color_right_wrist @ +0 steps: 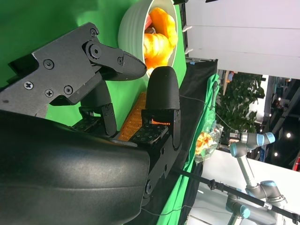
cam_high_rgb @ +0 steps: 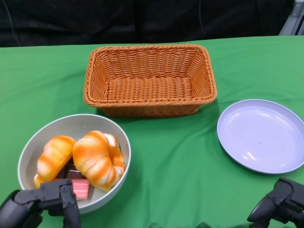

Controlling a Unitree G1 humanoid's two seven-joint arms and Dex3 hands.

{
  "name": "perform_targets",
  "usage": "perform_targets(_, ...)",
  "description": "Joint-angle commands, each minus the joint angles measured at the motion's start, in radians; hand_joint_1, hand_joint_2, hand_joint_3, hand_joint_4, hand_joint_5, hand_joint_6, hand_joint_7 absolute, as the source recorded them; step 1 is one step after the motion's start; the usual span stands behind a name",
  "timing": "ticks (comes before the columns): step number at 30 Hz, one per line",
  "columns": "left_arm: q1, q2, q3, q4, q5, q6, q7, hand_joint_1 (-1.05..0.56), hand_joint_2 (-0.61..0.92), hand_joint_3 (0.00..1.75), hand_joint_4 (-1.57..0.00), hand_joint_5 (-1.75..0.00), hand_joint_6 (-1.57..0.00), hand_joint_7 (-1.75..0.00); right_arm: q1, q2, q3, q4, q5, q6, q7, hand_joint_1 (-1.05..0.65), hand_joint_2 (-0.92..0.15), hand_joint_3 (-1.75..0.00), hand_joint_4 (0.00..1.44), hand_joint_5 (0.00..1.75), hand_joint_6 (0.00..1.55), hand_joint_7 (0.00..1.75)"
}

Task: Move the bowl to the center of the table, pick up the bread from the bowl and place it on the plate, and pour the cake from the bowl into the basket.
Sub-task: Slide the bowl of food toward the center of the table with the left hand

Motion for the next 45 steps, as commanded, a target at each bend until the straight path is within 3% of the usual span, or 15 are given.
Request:
perform_targets(1,0.000,0.010,-0.002,0.006,0.007,-0.011,-0.004,0.04,0.33,1.53,-0.84,-1.75,-0.75,-1.51,0.002,-0.004,-0.005,0.011,0.005,-0.015,-0.001,-0.18,-0.55,-0.90,0.69,1.57,0.63,1.32)
perform_targets(30,-0.004,0.008,-0.001,0.019,0.004,-0.019,-0.004,0.05,0.34,1.51,-0.84,-1.75,-0.75,-1.50,-0.001,-0.003,-0.001,0.023,-0.001,-0.025,-0.004,-0.17,-0.52,-0.93,0.69,1.58,0.64,1.31)
perform_targets(39,-0.004,-0.041,0.012,-0.027,-0.073,0.037,0.034,0.03,0.37,1.51,-0.85,-1.75,-0.75,-1.51,-0.017,0.002,0.003,0.048,-0.013,-0.040,-0.008,-0.17,-0.51,-0.97,0.69,1.58,0.64,1.32)
perform_targets(42,-0.012,-0.057,0.051,-0.074,-0.120,0.074,0.078,0.03,0.43,1.43,-0.82,-1.75,-0.74,-1.49,-0.032,0.008,0.011,0.069,-0.024,-0.048,-0.014,-0.14,-0.48,-1.02,0.71,1.58,0.65,1.30)
perform_targets(45,-0.014,-0.045,0.083,-0.115,-0.162,0.133,0.099,-0.04,0.59,1.19,-0.79,-1.72,-0.70,-1.45,-0.037,0.011,0.017,0.077,-0.035,-0.052,-0.018,-0.14,-0.47,-1.03,0.72,1.58,0.66,1.29)
